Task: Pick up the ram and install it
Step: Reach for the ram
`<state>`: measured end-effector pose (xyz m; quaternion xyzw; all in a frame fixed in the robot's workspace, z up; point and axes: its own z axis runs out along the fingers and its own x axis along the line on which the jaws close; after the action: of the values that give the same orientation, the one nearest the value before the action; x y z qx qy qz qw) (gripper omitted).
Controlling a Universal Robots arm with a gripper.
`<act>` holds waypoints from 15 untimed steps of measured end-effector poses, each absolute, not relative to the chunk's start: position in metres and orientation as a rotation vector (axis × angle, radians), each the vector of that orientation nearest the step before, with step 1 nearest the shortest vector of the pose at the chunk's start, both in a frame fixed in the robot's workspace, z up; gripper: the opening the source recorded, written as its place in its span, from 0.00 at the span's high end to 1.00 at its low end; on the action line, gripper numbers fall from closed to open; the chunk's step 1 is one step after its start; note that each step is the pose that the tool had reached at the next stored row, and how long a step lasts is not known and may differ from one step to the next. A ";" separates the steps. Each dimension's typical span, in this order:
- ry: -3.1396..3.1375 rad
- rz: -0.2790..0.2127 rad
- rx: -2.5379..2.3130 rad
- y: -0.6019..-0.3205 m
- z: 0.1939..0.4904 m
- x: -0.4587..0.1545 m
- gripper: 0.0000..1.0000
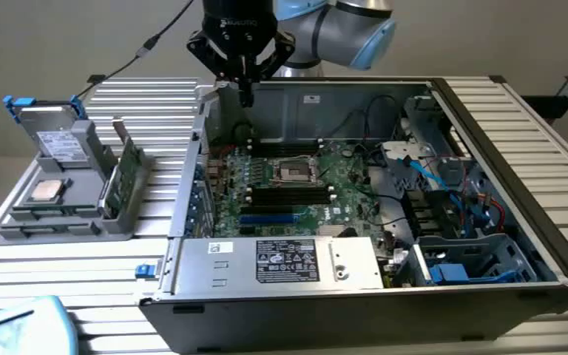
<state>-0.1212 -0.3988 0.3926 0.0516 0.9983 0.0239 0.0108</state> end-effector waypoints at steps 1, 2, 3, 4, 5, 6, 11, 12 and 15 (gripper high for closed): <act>3.115 0.075 0.161 -0.399 0.393 -0.121 0.89; 3.115 0.074 0.161 -0.399 0.393 -0.121 0.89; 3.115 0.075 0.161 -0.399 0.393 -0.121 0.89; 3.115 0.074 0.161 -0.399 0.393 -0.121 0.89; 3.115 0.075 0.161 -0.399 0.393 -0.121 0.89; 3.115 0.074 0.161 -0.399 0.393 -0.121 0.89; 3.116 0.074 0.162 -0.399 0.393 -0.122 0.89; 3.119 0.074 0.162 -0.399 0.393 -0.126 0.89; 3.125 0.076 0.162 -0.398 0.393 -0.138 0.89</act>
<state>-0.1384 -0.3981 0.3926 0.0519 0.9983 0.0243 0.0058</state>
